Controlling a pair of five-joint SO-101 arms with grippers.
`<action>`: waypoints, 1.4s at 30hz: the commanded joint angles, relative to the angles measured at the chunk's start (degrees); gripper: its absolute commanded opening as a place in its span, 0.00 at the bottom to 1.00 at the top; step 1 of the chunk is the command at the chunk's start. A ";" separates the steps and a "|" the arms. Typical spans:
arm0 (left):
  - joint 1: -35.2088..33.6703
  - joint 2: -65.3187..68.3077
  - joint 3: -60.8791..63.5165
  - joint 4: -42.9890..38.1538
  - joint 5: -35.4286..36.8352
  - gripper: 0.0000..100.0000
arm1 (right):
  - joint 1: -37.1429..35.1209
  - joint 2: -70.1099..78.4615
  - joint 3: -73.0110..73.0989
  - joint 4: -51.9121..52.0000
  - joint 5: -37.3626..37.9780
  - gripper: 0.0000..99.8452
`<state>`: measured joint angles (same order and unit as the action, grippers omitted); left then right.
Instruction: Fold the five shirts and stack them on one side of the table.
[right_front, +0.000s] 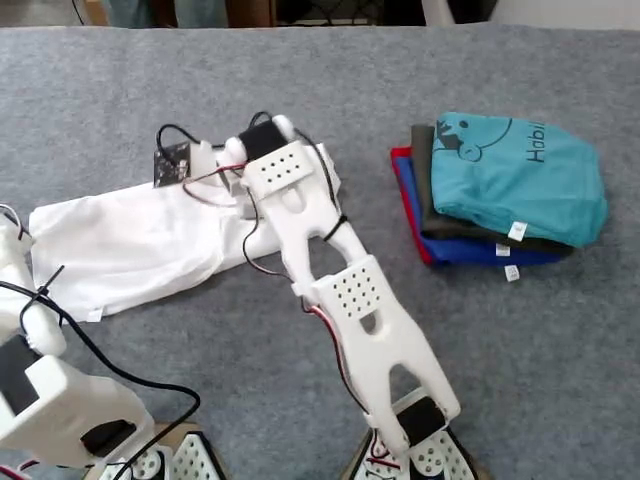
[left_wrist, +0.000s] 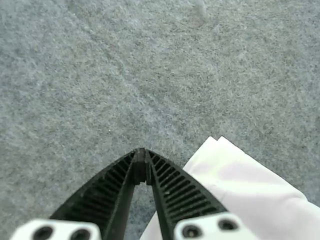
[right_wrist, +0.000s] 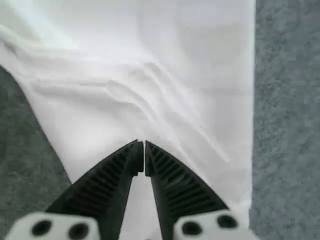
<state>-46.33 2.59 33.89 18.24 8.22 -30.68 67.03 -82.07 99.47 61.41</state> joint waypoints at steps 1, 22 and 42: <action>0.84 -0.53 -2.95 0.18 0.18 0.03 | 2.99 -1.63 -9.36 1.67 -0.70 0.02; 0.92 -0.62 -2.95 0.26 0.26 0.03 | 6.59 -33.80 52.44 -5.27 -11.52 0.02; 1.63 -1.05 -4.70 5.10 0.26 0.03 | 11.16 -40.13 57.80 -9.67 -14.07 0.02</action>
<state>-45.54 2.59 33.54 20.79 8.22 -18.90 35.12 -21.14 87.96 47.69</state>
